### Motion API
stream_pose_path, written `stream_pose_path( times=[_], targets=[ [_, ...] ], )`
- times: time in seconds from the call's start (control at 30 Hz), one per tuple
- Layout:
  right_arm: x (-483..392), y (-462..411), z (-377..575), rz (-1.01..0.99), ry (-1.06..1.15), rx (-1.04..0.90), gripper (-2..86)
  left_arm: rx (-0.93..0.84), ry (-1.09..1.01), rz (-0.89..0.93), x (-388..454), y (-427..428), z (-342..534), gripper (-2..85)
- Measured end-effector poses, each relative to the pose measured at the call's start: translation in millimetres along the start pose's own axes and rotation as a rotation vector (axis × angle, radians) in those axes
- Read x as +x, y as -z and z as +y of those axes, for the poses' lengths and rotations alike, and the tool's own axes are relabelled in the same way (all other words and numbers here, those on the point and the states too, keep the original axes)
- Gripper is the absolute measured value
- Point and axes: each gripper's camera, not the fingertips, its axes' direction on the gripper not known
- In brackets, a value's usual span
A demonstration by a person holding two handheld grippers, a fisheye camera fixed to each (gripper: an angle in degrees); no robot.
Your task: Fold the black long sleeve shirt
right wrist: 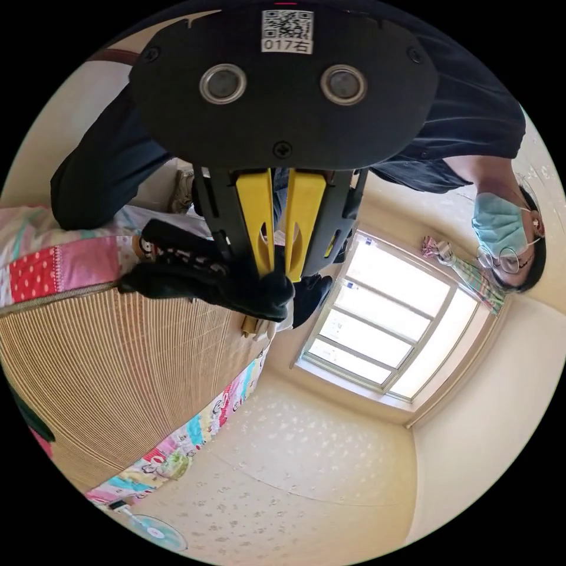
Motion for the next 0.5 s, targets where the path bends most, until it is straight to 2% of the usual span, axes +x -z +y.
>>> stream_pose_path(
  times=[0.07, 0.23, 0.4, 0.5],
  targets=[
    [-30.0, -20.3, -7.5, 0.011, 0.017, -0.042, 2.1, 0.04, 0.002, -0.05, 10.3, 16.5, -3.9, -0.5],
    [-43.6, -90.5, -37.1, 0.085, 0.0, -0.137, 2.1, 0.12, 0.011, -0.159, 9.0, 60.0, -34.4, -0.8],
    [-83.4, -178.3, -116.8, 0.029, 0.099, -0.157, 2.0, 0.228, -0.085, -0.254, 33.8, 139.4, -129.9, -0.9],
    [-151.0, -233.3, -170.6, -0.018, 0.259, -0.109, 2.0, 0.299, -0.198, -0.283, 81.4, 199.2, -186.5, -0.8]
  ],
)
